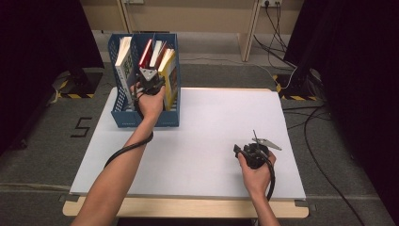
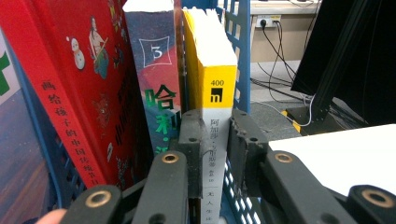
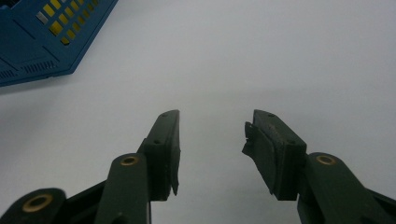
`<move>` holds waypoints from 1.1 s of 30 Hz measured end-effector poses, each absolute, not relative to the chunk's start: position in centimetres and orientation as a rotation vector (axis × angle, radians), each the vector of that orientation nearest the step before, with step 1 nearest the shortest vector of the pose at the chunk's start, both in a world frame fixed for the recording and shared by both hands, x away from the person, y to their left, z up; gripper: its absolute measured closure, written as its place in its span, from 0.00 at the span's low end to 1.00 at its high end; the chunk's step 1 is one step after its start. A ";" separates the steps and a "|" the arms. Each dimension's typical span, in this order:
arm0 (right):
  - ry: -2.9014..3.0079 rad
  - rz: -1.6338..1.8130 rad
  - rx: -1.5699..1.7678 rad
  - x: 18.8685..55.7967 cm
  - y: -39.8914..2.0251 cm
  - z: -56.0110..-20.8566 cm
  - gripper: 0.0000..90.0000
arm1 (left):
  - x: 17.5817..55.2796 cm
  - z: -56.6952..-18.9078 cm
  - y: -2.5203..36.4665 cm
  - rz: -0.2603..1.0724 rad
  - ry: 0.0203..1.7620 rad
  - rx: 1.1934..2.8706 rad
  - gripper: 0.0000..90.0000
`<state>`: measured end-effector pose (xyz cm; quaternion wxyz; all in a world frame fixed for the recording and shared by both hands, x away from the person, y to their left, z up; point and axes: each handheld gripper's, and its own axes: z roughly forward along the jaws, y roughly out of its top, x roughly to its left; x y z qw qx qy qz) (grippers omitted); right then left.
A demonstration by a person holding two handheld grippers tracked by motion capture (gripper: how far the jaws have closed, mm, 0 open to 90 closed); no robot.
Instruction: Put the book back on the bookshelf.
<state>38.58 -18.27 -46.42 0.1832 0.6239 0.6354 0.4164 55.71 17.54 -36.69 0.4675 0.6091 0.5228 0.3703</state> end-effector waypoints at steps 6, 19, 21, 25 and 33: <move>1.794 1.172 1.762 38.6 -18.3 -46.4 0.59 | 54.9 -36.8 17.7 0.894 1.271 1.474 0.83; 1.794 1.174 1.766 38.5 -18.2 -46.4 0.59 | 54.5 -37.3 18.1 0.857 1.282 1.474 0.88; 1.792 1.174 1.767 38.6 -18.3 -46.4 0.59 | 54.7 -37.4 18.1 0.861 1.288 1.480 0.89; 1.799 1.172 1.763 38.6 -18.3 -46.5 0.59 | 54.8 -37.3 18.0 0.857 1.293 1.482 0.89; 1.790 1.176 1.783 38.5 -18.2 -46.4 0.59 | 55.2 -37.2 18.0 0.872 1.296 1.491 0.88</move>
